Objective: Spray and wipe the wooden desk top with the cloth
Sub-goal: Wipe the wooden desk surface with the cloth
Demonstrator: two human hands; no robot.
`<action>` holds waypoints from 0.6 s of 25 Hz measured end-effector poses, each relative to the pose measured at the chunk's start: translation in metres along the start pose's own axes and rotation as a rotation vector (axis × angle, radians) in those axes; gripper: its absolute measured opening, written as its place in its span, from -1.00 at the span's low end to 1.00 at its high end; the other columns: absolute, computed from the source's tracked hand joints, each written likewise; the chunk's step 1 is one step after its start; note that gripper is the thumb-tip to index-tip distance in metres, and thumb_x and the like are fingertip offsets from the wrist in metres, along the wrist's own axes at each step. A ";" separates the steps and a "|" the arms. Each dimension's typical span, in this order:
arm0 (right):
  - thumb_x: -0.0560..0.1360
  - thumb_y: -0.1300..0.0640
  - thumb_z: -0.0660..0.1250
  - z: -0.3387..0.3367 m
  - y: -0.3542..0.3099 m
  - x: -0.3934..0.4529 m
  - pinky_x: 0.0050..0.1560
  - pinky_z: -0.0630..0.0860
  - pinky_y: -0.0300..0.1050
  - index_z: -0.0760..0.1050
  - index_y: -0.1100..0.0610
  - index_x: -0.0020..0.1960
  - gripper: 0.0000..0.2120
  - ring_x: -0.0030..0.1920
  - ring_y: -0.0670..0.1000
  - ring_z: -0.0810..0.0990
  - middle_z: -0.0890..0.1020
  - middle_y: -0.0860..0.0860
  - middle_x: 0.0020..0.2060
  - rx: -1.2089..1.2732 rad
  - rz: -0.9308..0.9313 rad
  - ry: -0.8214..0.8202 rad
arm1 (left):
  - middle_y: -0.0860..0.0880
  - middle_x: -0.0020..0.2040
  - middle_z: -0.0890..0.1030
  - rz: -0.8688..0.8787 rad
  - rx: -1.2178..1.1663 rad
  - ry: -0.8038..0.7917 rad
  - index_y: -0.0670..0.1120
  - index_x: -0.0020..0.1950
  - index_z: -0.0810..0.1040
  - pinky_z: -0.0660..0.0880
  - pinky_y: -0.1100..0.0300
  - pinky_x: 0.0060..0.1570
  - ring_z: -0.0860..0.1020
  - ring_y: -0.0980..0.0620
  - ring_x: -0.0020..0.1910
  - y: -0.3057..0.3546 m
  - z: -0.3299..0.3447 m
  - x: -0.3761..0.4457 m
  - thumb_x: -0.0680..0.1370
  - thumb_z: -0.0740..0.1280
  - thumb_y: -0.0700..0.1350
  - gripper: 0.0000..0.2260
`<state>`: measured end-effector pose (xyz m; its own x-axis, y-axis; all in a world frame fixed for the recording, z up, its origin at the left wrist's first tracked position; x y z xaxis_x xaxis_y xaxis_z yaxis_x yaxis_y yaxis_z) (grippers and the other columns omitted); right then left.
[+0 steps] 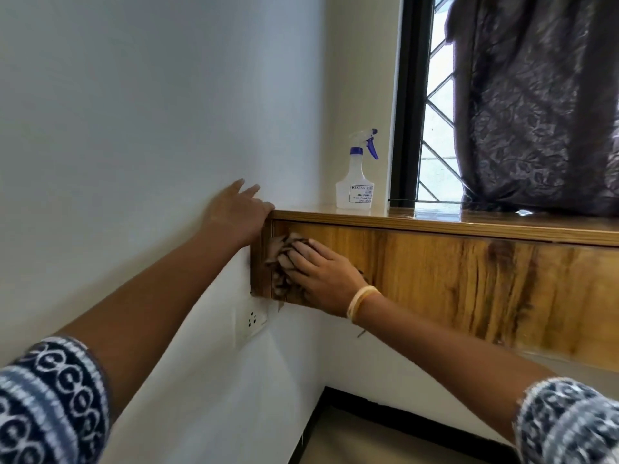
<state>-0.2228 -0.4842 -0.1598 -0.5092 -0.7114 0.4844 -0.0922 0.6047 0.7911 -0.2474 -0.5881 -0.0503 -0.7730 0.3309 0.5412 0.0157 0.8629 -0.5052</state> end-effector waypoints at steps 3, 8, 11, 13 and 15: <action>0.55 -0.06 0.27 -0.014 0.062 -0.077 0.51 0.13 0.17 0.41 0.13 0.43 -0.50 0.48 0.19 0.31 0.43 0.15 0.41 0.058 0.366 0.167 | -0.05 0.52 0.29 -0.109 -0.529 0.088 -0.06 0.51 0.27 0.13 -0.03 0.48 0.21 -0.08 0.51 0.021 0.008 -0.004 0.62 0.08 -0.14 -0.57; 0.59 -0.10 0.13 -0.016 0.081 -0.110 0.49 0.08 0.22 0.32 0.15 0.46 -0.47 0.48 0.29 0.20 0.31 0.26 0.45 0.084 0.740 0.222 | -0.07 0.38 0.39 -0.060 -0.872 0.339 -0.05 0.47 0.31 0.31 -0.06 0.37 0.34 -0.09 0.38 0.049 0.009 -0.010 0.63 0.16 -0.15 -0.61; 0.58 -0.08 0.17 -0.015 0.057 -0.038 0.48 0.03 0.22 0.26 0.19 0.51 -0.42 0.50 0.32 0.18 0.27 0.29 0.47 0.108 0.630 0.204 | -0.09 0.37 0.38 -0.086 -0.813 0.419 -0.08 0.45 0.30 0.34 -0.12 0.35 0.31 -0.11 0.40 0.051 0.016 -0.011 0.59 0.20 -0.16 -0.59; 0.58 -0.07 0.21 -0.012 0.053 -0.013 0.50 0.03 0.18 0.26 0.19 0.51 -0.42 0.51 0.28 0.21 0.30 0.25 0.48 0.072 0.514 0.163 | -0.13 0.37 0.38 -0.105 -0.770 0.446 -0.10 0.44 0.29 0.38 -0.15 0.31 0.35 -0.15 0.37 0.053 0.016 -0.012 0.56 0.21 -0.16 -0.57; 0.57 -0.10 0.23 -0.011 0.063 -0.033 0.52 0.06 0.17 0.29 0.17 0.50 -0.42 0.51 0.24 0.22 0.32 0.21 0.48 0.019 0.409 0.164 | -0.14 0.38 0.36 -0.102 -0.732 0.441 -0.11 0.45 0.26 0.37 -0.17 0.31 0.35 -0.18 0.37 0.054 0.017 -0.013 0.57 0.20 -0.10 -0.56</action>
<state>-0.2018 -0.4265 -0.1221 -0.3645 -0.4586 0.8104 0.0720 0.8538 0.5155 -0.2467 -0.5523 -0.0960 -0.4783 0.2254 0.8488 0.4815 0.8756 0.0388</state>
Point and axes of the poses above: each hand's wrist, its own x-axis towards the middle knuckle, its own z-axis out of the palm, y = z × x, the point moved 9 cm from there along x, towards the middle knuckle
